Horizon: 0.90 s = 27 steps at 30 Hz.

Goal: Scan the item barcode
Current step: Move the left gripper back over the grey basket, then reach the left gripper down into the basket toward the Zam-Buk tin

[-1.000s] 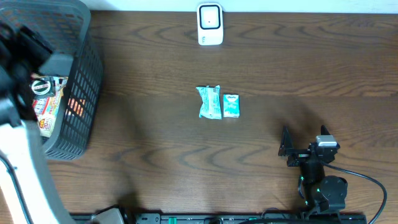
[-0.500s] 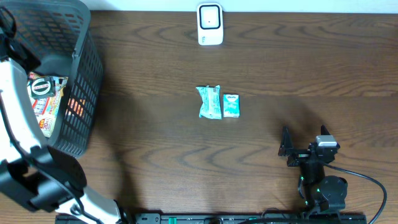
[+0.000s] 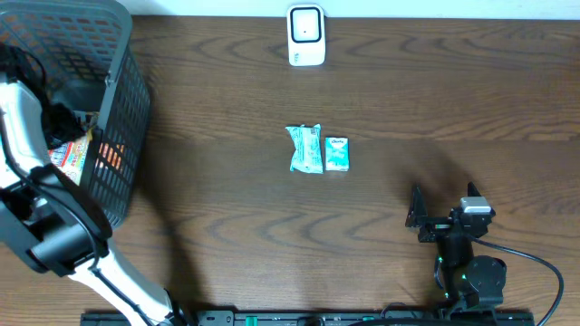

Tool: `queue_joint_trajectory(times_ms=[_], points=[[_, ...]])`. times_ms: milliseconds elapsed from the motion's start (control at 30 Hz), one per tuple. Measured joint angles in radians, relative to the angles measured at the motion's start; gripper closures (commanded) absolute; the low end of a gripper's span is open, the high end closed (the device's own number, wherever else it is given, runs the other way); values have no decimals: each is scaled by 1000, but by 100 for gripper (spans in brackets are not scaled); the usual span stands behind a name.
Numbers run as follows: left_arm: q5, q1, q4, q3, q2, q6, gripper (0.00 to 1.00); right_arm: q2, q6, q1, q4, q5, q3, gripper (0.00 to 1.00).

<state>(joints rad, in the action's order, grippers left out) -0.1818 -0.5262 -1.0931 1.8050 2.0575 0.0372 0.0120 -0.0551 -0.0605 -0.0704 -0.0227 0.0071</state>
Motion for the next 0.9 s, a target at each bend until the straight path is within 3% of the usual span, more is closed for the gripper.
queue_joint_trajectory(times_ms=[200,567,633,667,733,833,900], points=[[31,0,25,-72,18,-42,28,0,0,0,0,0,0,1],[34,0,212,-220,7,-140,30,0,0,0,0,0,0,1],[29,0,234,-234,1,-148,38,0,0,0,0,0,0,1],[22,0,249,-244,-3,-153,49,0,0,0,0,0,0,1],[-4,4,279,-260,-8,-155,63,0,0,0,0,0,0,1],[-41,6,291,-284,-4,-156,65,0,0,0,0,0,0,1],[-56,6,290,-293,-1,-154,76,0,0,0,0,0,0,1]])
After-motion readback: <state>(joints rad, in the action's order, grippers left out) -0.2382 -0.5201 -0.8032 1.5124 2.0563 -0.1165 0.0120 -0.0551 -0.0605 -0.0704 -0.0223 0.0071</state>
